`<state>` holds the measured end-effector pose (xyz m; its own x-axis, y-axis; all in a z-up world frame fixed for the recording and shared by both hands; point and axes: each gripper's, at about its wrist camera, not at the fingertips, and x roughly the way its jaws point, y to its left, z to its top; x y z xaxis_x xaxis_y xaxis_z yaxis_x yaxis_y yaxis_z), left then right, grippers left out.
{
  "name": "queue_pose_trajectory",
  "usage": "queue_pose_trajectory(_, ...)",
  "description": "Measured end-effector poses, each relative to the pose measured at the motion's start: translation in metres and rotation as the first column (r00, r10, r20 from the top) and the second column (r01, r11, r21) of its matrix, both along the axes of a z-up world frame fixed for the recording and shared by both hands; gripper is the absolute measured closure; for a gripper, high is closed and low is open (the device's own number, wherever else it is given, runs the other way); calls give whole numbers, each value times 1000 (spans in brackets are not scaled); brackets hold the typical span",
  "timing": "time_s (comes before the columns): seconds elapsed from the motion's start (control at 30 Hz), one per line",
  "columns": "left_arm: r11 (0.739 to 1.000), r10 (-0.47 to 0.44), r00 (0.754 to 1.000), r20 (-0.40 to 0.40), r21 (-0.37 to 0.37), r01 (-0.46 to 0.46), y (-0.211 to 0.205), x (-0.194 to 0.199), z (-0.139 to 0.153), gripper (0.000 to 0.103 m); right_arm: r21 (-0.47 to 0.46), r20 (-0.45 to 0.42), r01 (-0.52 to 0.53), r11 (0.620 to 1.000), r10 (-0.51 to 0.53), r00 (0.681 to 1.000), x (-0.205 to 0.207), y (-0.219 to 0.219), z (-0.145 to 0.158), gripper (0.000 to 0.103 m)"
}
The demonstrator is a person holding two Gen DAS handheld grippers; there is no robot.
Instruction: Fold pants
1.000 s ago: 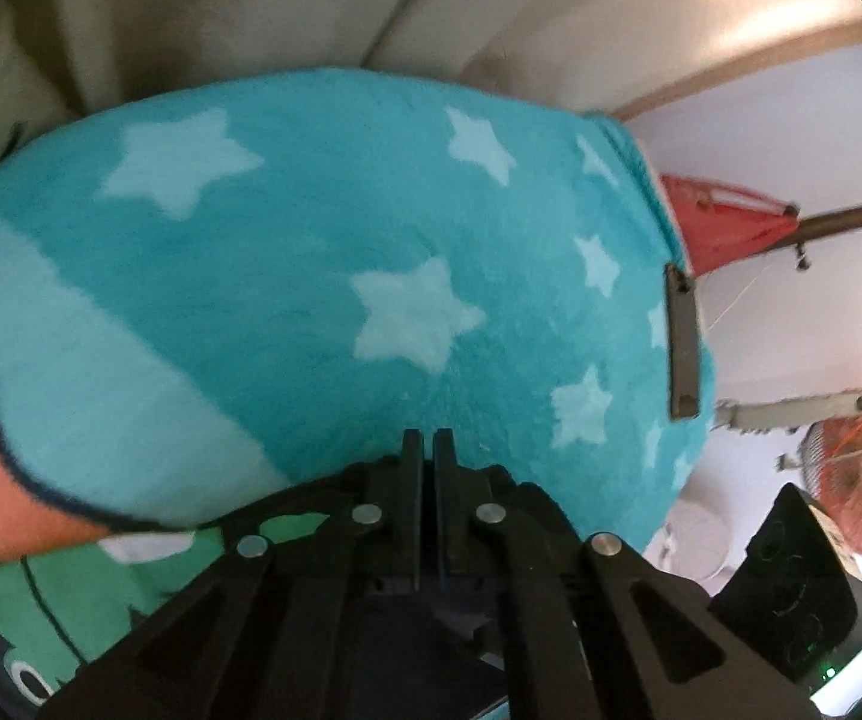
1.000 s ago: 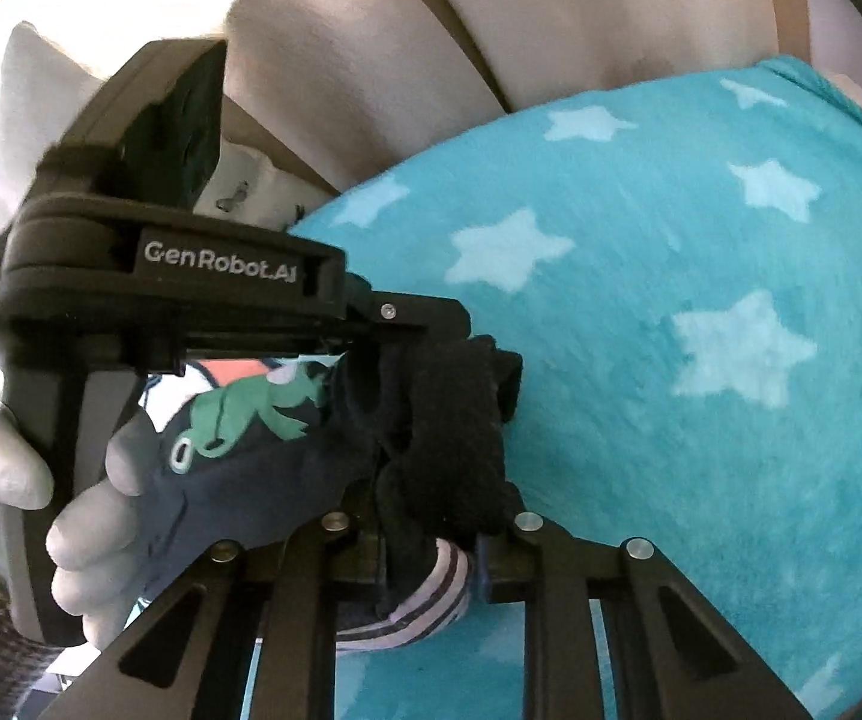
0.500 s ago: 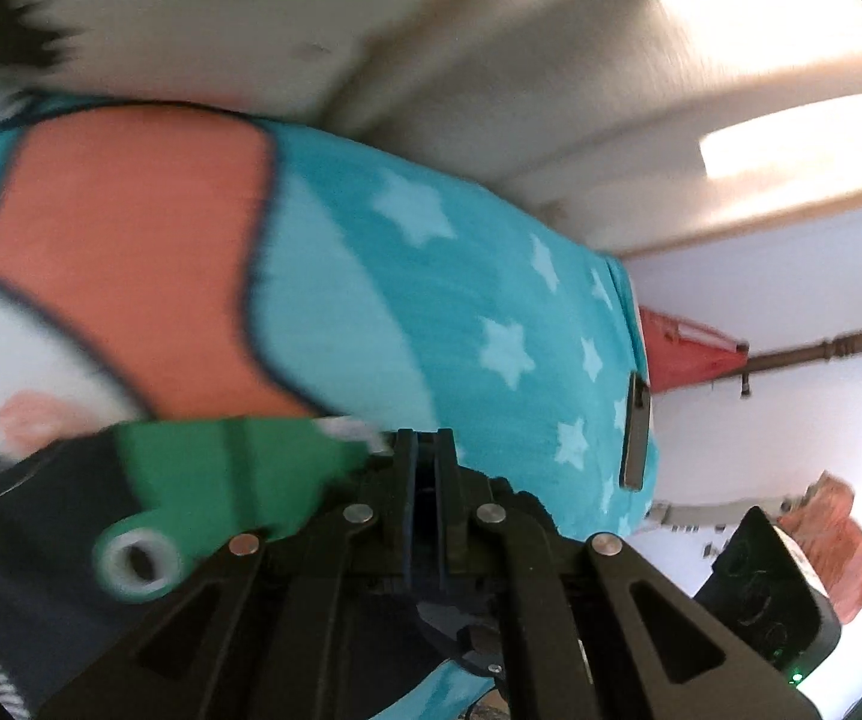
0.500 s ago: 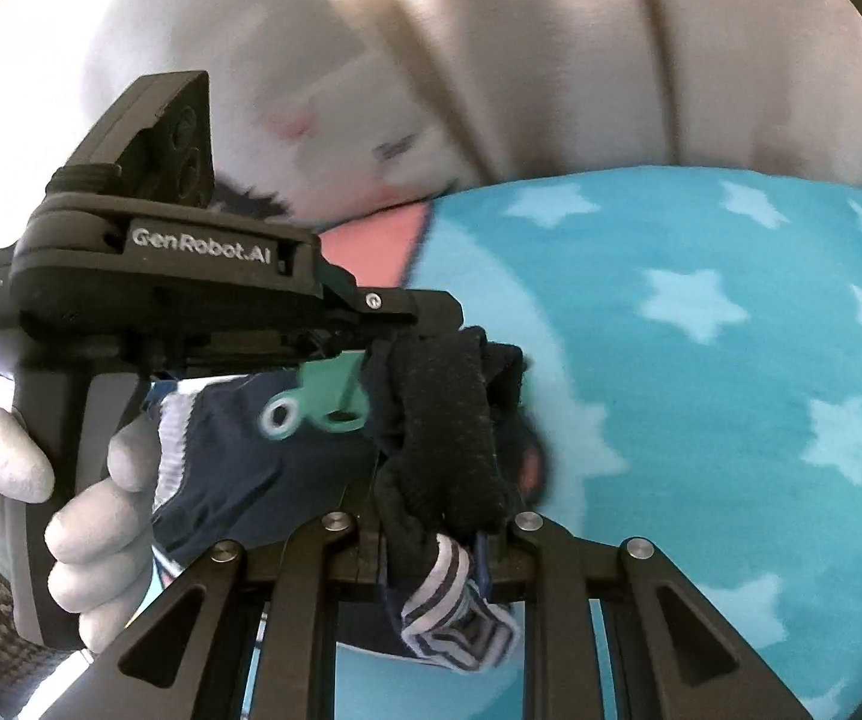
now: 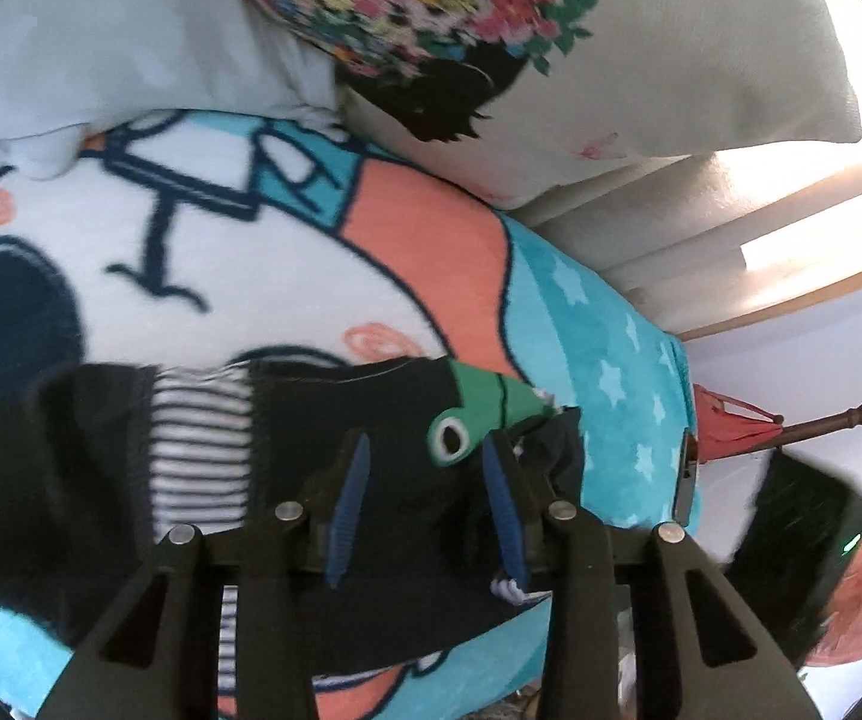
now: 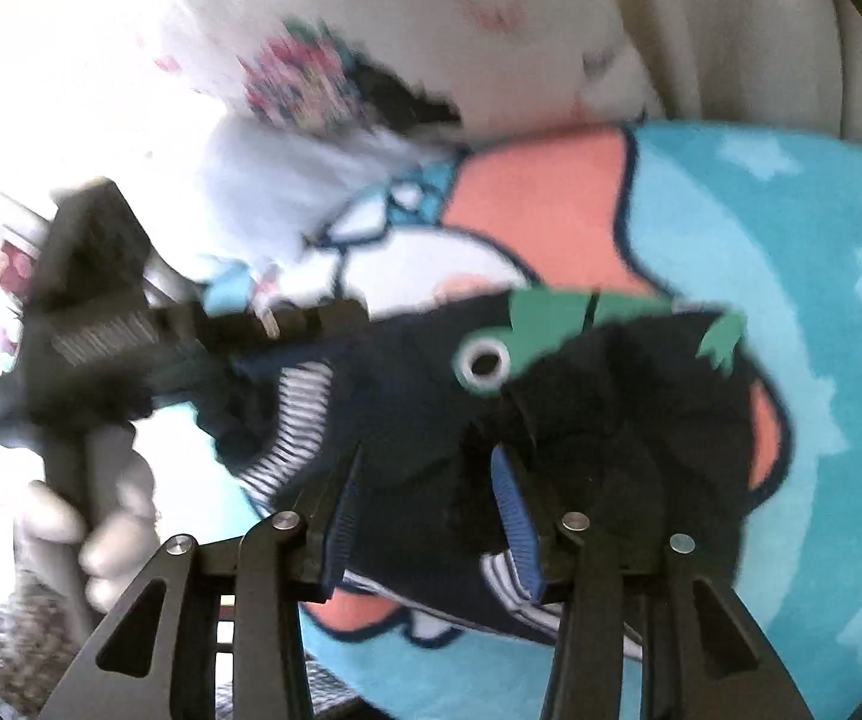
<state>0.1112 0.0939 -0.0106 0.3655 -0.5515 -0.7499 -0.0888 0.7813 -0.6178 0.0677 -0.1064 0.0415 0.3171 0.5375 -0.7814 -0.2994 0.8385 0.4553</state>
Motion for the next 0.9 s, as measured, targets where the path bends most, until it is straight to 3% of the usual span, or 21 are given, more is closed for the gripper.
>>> queue_pose_trajectory(0.07,1000,5,1000,7,19,-5,5,-4,2,65,-15,31,55,998,-55,998,1,-13,17,55)
queue_pose_trajectory(0.13,999,6,1000,17,43,-7,8,-8,5,65,-87,62,129,988,-124,990,7,-22,24,57)
queue_pose_trajectory(0.23,997,-2,999,36,82,-1,11,-14,11,64,-193,52,185,964,-178,983,17,-22,15,77)
queue_pose_trajectory(0.27,996,-6,999,42,89,2,11,-16,11,64,-201,41,189,961,-184,982,21,-21,10,78)
queue_pose_trajectory(0.43,994,-22,998,58,108,16,10,-21,15,63,-313,-46,103,944,-123,991,36,13,-41,77)
queue_pose_trajectory(0.5,993,-21,998,61,117,13,13,-24,16,62,-330,-27,100,939,-115,993,39,20,-41,76)
queue_pose_trajectory(0.6,993,6,998,66,116,-14,24,-28,18,59,-240,-18,119,963,-127,992,36,9,-19,76)
queue_pose_trajectory(0.73,991,57,996,73,119,-66,43,-32,21,57,-249,63,203,947,-193,979,23,-13,11,73)
queue_pose_trajectory(0.8,988,84,993,81,125,-94,53,-33,23,57,-243,39,204,948,-201,979,19,-15,6,67)
queue_pose_trajectory(0.9,981,138,986,92,128,-149,73,-35,27,57,-284,-64,171,943,-197,978,21,-7,-27,61)
